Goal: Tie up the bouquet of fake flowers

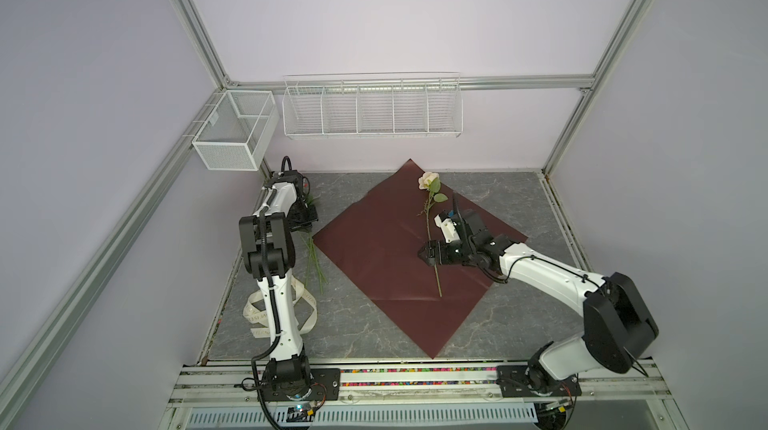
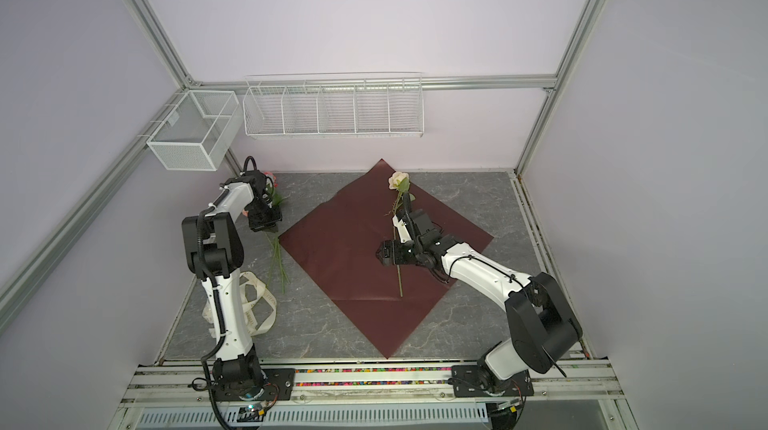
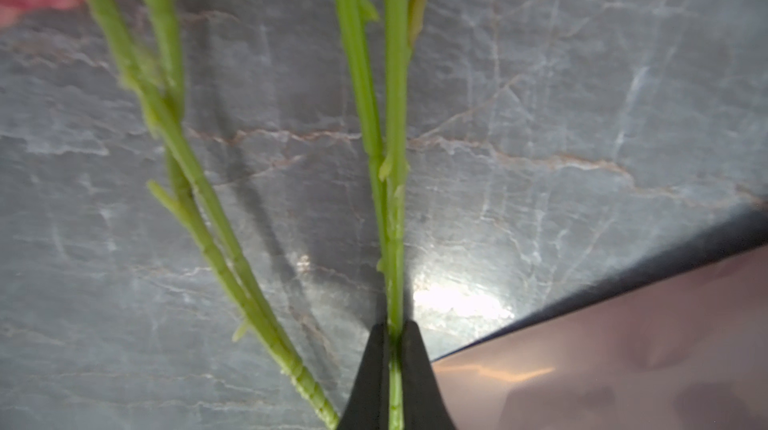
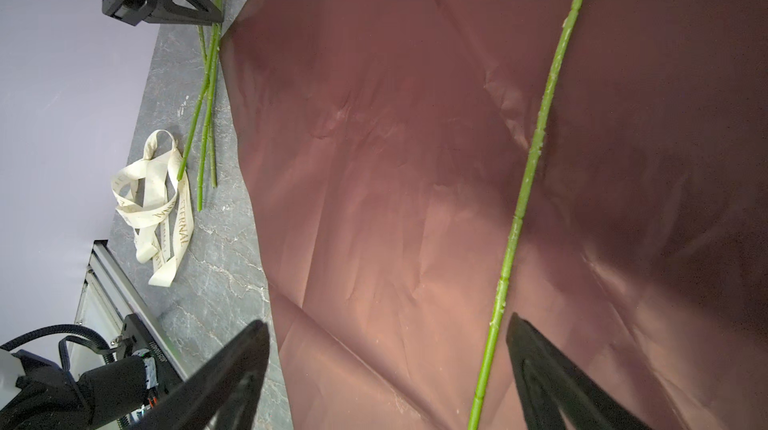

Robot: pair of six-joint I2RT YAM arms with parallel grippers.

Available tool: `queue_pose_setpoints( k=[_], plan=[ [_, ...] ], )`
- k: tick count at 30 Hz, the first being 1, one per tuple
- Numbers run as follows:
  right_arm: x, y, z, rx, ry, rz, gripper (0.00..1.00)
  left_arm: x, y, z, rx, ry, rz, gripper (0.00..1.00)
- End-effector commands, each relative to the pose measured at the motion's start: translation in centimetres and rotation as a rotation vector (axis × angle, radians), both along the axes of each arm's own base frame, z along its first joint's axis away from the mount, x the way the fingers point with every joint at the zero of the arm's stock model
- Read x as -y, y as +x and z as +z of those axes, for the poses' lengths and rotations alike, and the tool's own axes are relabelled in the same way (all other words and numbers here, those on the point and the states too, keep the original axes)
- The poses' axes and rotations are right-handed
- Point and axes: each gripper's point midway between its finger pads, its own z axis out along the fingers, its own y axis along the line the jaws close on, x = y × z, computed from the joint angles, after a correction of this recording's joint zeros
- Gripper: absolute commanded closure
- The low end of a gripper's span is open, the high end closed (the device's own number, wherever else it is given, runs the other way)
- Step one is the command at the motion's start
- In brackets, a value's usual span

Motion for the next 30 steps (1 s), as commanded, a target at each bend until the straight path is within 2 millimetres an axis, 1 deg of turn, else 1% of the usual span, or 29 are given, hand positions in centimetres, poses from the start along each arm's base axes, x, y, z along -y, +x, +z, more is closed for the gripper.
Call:
queue_pose_setpoints(
  k=[1,5,7,9,10,14,17,18,19,20,22,23,25,29,30],
  plan=[
    [1.2,-0.8,0.8,0.039,-0.024,-0.014,0.08,0.5,-1.3,2.5,0.01,-0.034,-0.034,0.96],
    [2.2,-1.1,1.3,0.06,-0.03,-0.05,0.09,1.0,-1.9,4.6,0.083,-0.054,-0.043,0.96],
    [3.0,-1.1,1.5,0.078,-0.038,-0.089,0.1,1.1,-2.5,5.7,0.113,-0.056,-0.034,0.97],
    [3.6,-0.9,2.2,0.104,-0.039,-0.127,0.11,1.2,-3.2,6.8,0.13,-0.058,-0.014,0.98],
    [4.3,-1.3,1.4,0.095,-0.058,-0.147,0.11,1.8,-3.4,7.4,0.147,-0.085,-0.02,0.98],
    [5.7,-1.4,1.4,0.115,-0.074,-0.211,0.11,4.3,-4.2,9.3,0.19,-0.142,-0.047,0.99],
    [6.6,-1.5,1.6,0.127,-0.089,-0.244,0.11,8.0,-3.9,10.4,0.241,-0.231,-0.09,0.98],
    [6.8,-1.5,1.6,0.13,-0.093,-0.248,0.11,9.2,-3.6,10.6,0.259,-0.268,-0.093,0.99],
    [7.0,-1.6,1.7,0.135,-0.095,-0.254,0.11,10.8,-3.2,10.8,0.278,-0.321,-0.113,0.99],
    [7.2,-1.6,1.7,0.138,-0.099,-0.259,0.11,11.7,-3.1,10.8,0.272,-0.336,-0.119,0.99],
    [7.7,-1.8,1.7,0.14,-0.109,-0.264,0.11,12.8,-2.7,10.3,0.263,-0.324,-0.104,0.99],
    [7.9,-2.0,1.7,0.142,-0.117,-0.268,0.11,14.0,-2.6,10.2,0.267,-0.345,-0.124,0.99],
    [8.6,-2.2,1.5,0.145,-0.132,-0.282,0.11,15.4,-2.7,9.5,0.255,-0.343,-0.141,0.99],
    [9.8,-2.4,1.1,0.14,-0.137,-0.315,0.11,20.5,-3.2,8.3,0.226,-0.371,-0.224,0.99],
    [10.0,-2.4,1.1,0.14,-0.137,-0.32,0.11,21.5,-3.3,8.0,0.226,-0.37,-0.234,0.99]
  ],
)
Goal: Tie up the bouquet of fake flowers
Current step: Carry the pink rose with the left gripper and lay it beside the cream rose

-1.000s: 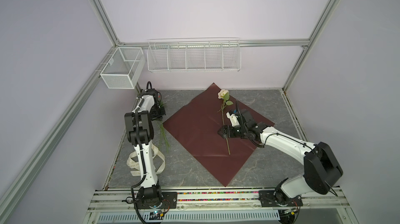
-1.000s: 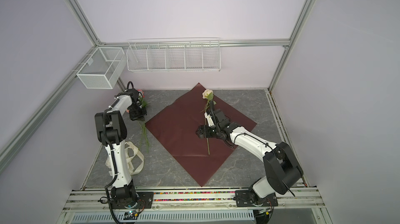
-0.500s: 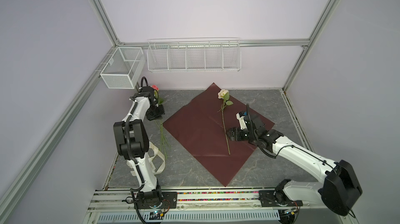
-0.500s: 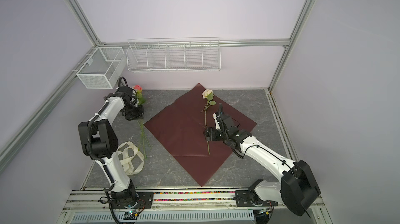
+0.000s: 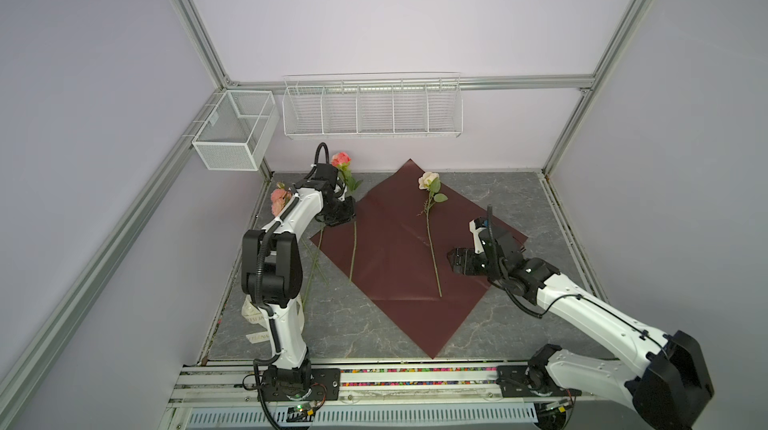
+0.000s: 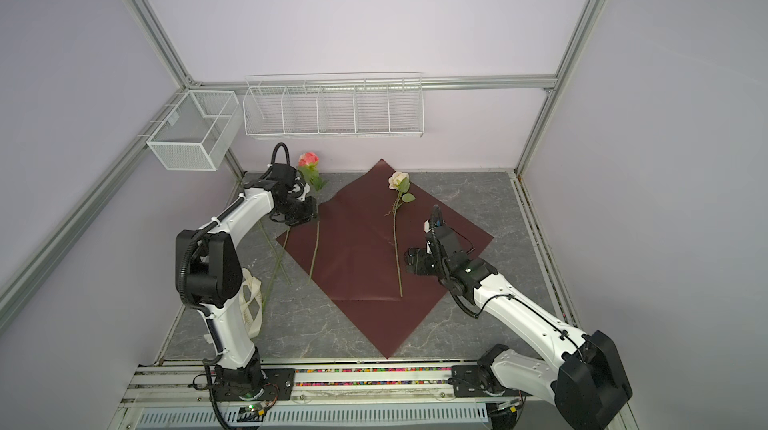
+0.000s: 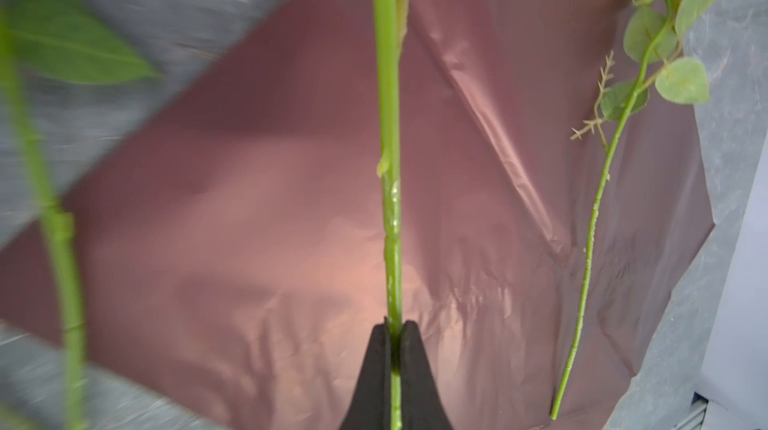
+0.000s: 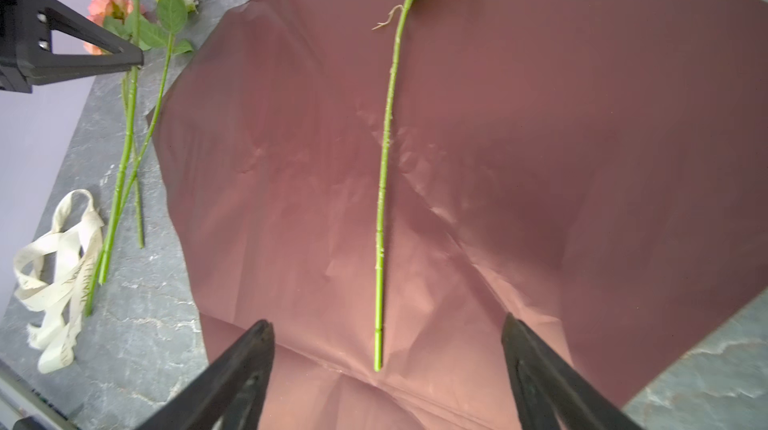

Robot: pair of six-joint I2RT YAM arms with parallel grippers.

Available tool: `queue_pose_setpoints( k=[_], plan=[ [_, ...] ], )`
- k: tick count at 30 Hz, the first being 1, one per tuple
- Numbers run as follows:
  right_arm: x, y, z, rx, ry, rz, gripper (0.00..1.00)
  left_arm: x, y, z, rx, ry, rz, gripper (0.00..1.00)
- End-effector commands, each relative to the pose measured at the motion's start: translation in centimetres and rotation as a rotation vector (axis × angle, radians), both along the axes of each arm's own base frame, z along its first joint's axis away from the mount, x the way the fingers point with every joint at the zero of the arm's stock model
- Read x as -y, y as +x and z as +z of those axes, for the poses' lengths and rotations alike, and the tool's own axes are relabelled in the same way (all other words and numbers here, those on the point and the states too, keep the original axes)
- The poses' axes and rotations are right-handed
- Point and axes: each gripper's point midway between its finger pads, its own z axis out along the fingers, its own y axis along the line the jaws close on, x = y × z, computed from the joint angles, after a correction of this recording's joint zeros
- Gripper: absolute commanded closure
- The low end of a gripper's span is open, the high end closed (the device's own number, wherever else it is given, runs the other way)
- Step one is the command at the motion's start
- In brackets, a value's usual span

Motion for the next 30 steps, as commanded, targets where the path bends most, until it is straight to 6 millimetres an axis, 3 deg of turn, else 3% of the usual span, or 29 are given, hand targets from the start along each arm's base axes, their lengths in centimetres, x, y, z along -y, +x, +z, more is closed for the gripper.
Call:
queue_pose_setpoints(
  k=[1,5,8,12,20,26,30],
  plan=[
    [1.6,-0.3,-0.8,-0.017,-0.019,-0.049,0.11,4.3,0.4,-0.6,0.011,-0.034,-0.033,0.99],
    [2.4,-0.4,-0.9,-0.019,-0.015,-0.068,0.11,6.8,0.5,-1.0,0.027,-0.055,-0.022,0.99],
    [2.7,-0.4,-1.0,-0.025,-0.003,-0.068,0.11,6.9,0.9,0.3,0.105,-0.052,0.01,1.0],
    [3.1,-0.4,-1.3,-0.038,-0.007,-0.07,0.11,10.4,0.7,1.8,0.114,-0.239,-0.04,1.0],
    [3.6,-0.5,-1.5,-0.047,-0.007,-0.081,0.11,17.0,-1.5,-1.8,0.013,-0.248,-0.144,0.98],
    [3.5,-0.7,-1.9,-0.064,-0.009,-0.076,0.11,19.8,-2.4,-3.8,-0.021,-0.27,-0.156,0.97],
    [3.7,-0.7,-2.2,-0.074,-0.015,-0.078,0.11,20.5,-2.9,-4.7,-0.032,-0.281,-0.161,0.96]
  ],
)
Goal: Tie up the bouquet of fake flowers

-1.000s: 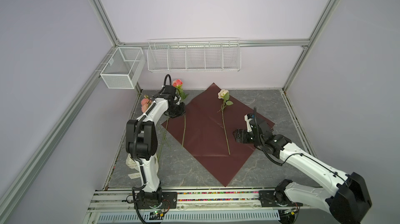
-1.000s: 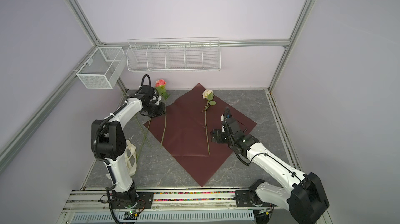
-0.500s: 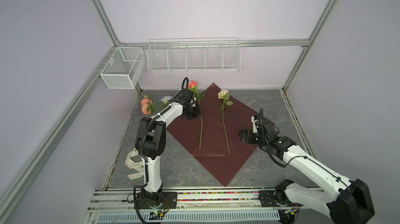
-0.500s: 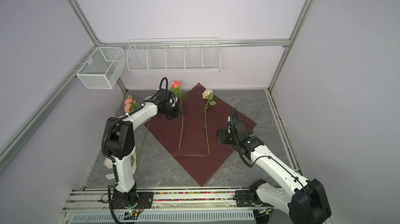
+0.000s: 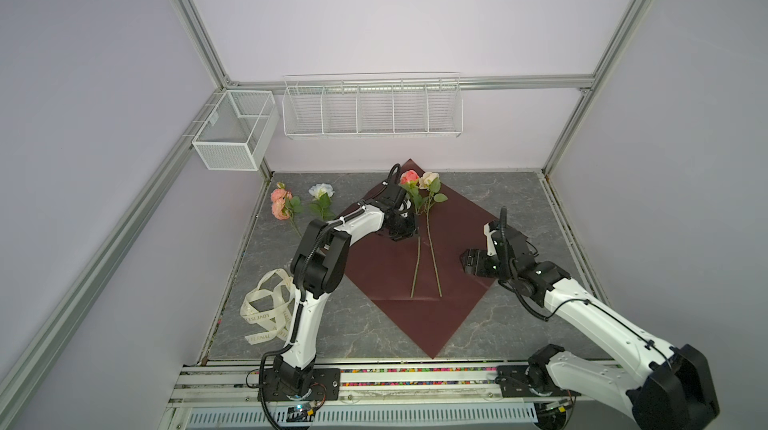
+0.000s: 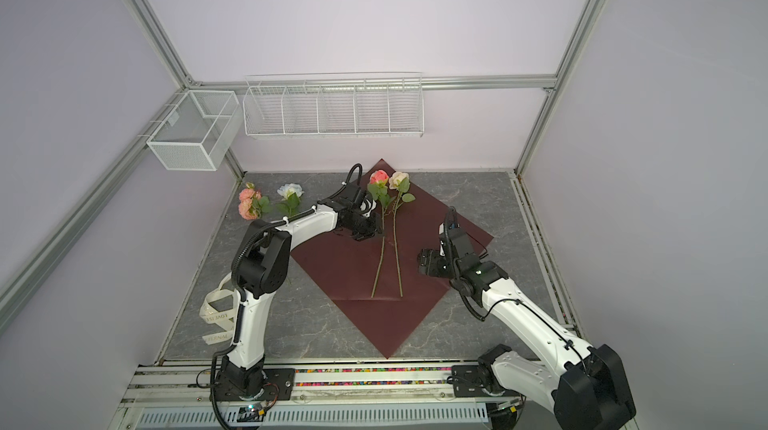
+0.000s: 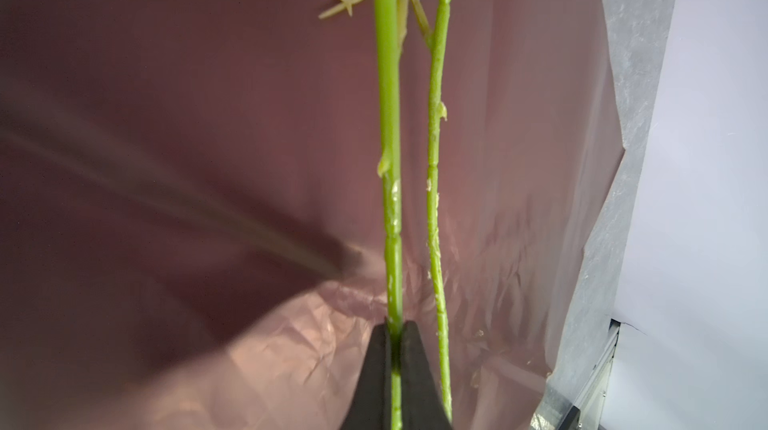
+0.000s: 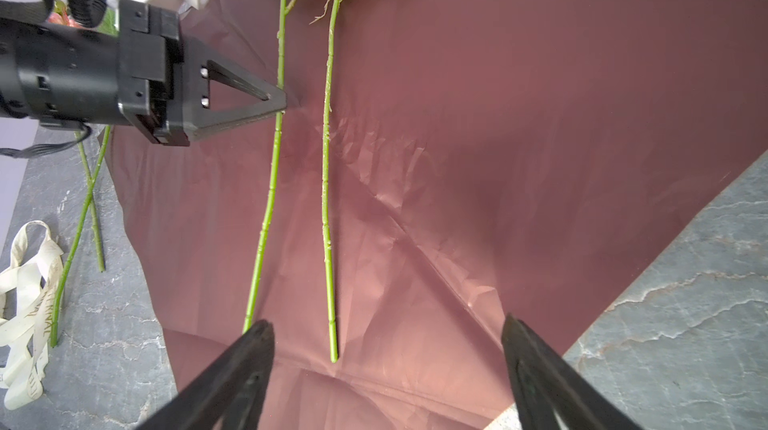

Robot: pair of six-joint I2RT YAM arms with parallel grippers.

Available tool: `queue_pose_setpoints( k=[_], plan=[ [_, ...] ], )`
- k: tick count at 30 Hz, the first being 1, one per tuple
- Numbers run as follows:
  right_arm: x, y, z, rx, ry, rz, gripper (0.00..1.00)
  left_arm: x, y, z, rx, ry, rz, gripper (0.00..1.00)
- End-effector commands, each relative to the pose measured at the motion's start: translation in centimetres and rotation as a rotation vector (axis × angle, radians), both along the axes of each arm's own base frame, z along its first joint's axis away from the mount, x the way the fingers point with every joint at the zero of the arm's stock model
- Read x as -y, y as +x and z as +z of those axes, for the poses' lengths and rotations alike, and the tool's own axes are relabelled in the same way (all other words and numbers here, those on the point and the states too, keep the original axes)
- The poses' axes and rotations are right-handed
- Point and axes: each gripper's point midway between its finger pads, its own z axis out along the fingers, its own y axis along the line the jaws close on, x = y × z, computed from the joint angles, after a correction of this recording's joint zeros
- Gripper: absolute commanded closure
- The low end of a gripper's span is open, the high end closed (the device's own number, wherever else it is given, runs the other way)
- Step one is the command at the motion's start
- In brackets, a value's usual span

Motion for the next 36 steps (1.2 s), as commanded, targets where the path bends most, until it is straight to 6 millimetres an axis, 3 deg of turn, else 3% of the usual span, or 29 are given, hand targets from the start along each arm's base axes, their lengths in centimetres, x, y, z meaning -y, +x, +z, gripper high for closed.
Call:
queue_pose_setpoints(
  k=[1,12,16,18,22,27,31,36],
  plan=[
    [0.3,-0.7,-1.0,-0.03,-0.012,0.007,0.11,1.0,0.6,0.5,0.016,-0.054,0.013,0.95],
    [0.1,-0.3,-1.0,-0.043,-0.005,0.004,0.11,1.9,0.2,-0.6,-0.026,-0.074,0.038,0.92],
    [-0.1,-0.4,-1.1,-0.051,-0.001,0.008,0.11,1.3,0.2,-0.7,-0.01,-0.025,0.028,0.82],
    [-0.1,-0.4,-1.1,-0.051,0.002,0.01,0.11,1.0,0.4,-0.1,0.013,-0.005,0.021,0.71],
    [-0.1,-0.5,-0.9,-0.048,0.008,0.009,0.11,0.5,0.7,2.1,0.07,0.037,-0.008,0.66],
    [-0.6,-0.4,-0.4,-0.035,0.03,0.024,0.11,-0.9,0.9,6.5,0.18,0.071,-0.025,0.54],
    [-3.0,-0.2,0.4,-0.007,0.114,0.126,0.11,-5.2,1.6,8.9,0.253,0.128,0.006,0.5],
    [-7.3,-0.6,1.3,-0.003,0.176,0.308,0.11,-16.7,3.6,6.7,0.179,0.241,0.171,0.54]
  ],
)
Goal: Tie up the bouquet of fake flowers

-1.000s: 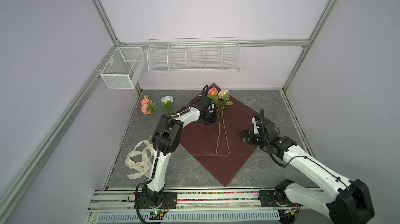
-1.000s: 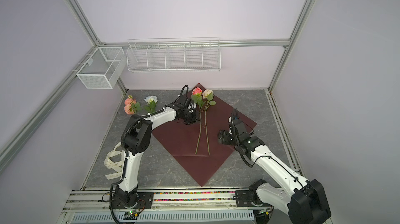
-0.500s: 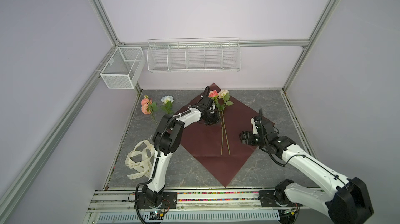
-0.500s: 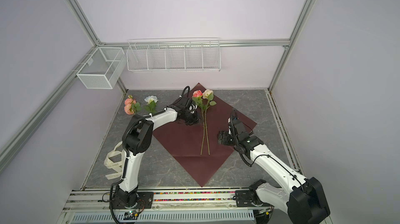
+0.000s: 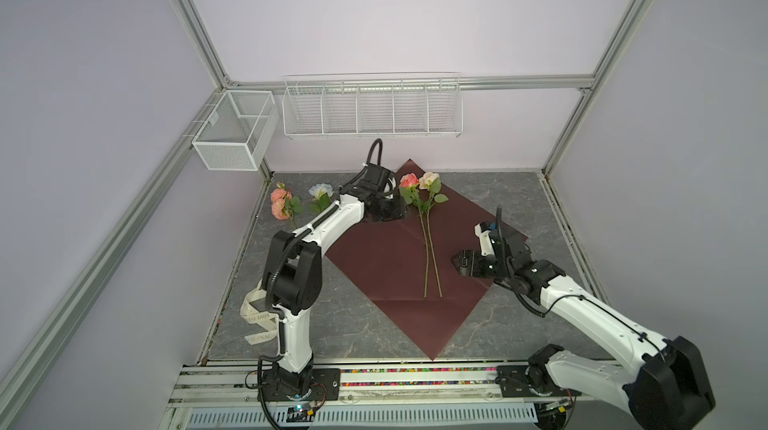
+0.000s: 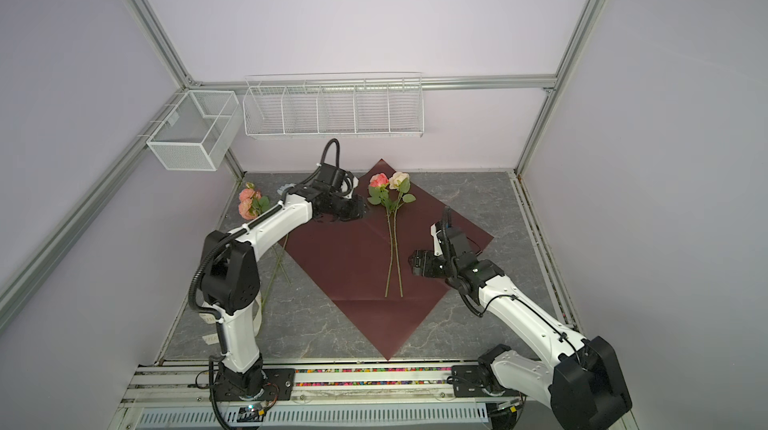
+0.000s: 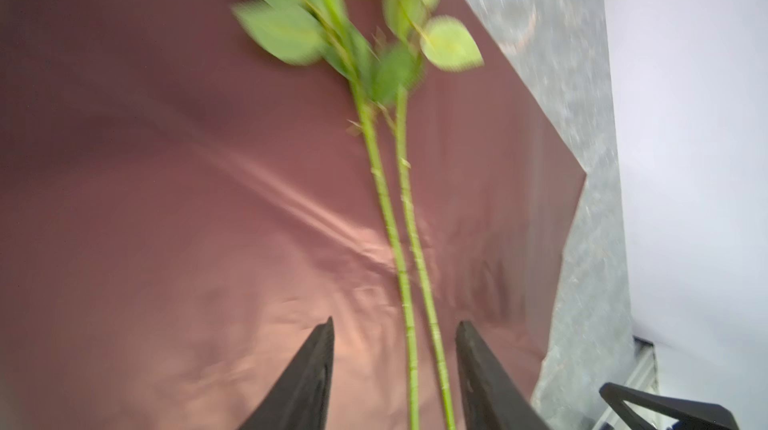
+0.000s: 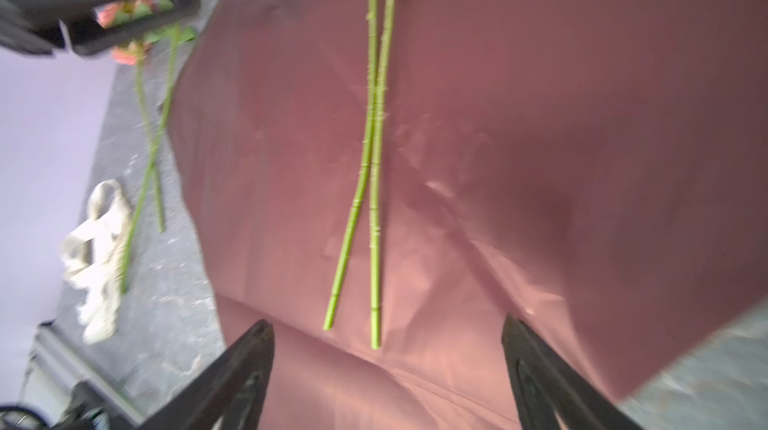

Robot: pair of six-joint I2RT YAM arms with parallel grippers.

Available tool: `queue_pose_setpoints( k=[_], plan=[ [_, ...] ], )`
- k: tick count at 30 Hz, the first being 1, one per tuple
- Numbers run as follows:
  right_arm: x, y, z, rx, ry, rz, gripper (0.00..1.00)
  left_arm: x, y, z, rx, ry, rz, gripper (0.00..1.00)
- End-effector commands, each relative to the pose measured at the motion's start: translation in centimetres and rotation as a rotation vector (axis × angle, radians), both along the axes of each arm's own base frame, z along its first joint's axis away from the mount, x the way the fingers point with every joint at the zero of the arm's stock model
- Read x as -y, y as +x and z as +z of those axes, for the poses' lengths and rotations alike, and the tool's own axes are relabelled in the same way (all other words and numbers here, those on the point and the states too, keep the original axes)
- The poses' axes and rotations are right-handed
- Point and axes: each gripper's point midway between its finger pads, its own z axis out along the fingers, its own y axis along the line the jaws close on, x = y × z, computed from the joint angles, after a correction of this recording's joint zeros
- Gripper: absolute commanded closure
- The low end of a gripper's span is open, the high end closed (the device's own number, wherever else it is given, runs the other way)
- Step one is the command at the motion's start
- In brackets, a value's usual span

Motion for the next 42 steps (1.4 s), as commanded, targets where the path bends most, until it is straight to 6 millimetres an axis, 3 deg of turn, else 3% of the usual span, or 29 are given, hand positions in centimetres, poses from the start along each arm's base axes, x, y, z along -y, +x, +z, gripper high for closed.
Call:
queue_pose_setpoints(
  k=[1,5,7,8,13,19,26,33,38,42],
  plan=[
    [-4.1,-0.2,1.6,0.044,0.054,0.175,0.11,-10.3,0.9,-4.3,-0.097,0.148,0.142,0.54],
    [-6.4,0.0,1.2,0.033,0.018,0.241,0.12,-18.5,1.4,-7.0,-0.179,0.255,0.24,0.54],
    [-7.2,-0.1,0.4,0.015,0.0,0.261,0.11,-21.0,1.6,-8.0,-0.223,0.283,0.252,0.54],
    [-8.0,0.4,1.2,0.029,0.006,0.269,0.12,-22.2,1.5,-8.6,-0.256,0.303,0.255,0.54],
    [-9.7,0.7,0.2,-0.007,-0.03,0.299,0.12,-25.8,1.5,-10.6,-0.336,0.398,0.256,0.57],
    [-10.9,1.0,-0.8,-0.046,-0.062,0.303,0.12,-25.6,1.3,-11.8,-0.384,0.364,0.219,0.64],
    [-10.4,0.7,-2.6,-0.112,-0.121,0.271,0.11,-25.1,0.7,-12.8,-0.443,0.342,0.185,0.75],
    [-10.2,0.4,-2.9,-0.126,-0.126,0.27,0.11,-25.4,0.2,-13.8,-0.481,0.368,0.183,0.81],
    [-9.7,0.2,-3.0,-0.131,-0.143,0.26,0.11,-25.8,-0.1,-13.9,-0.486,0.419,0.189,0.87],
    [-9.4,0.2,-2.6,-0.12,-0.143,0.252,0.11,-25.5,0.0,-12.7,-0.455,0.452,0.176,0.92]
  ],
)
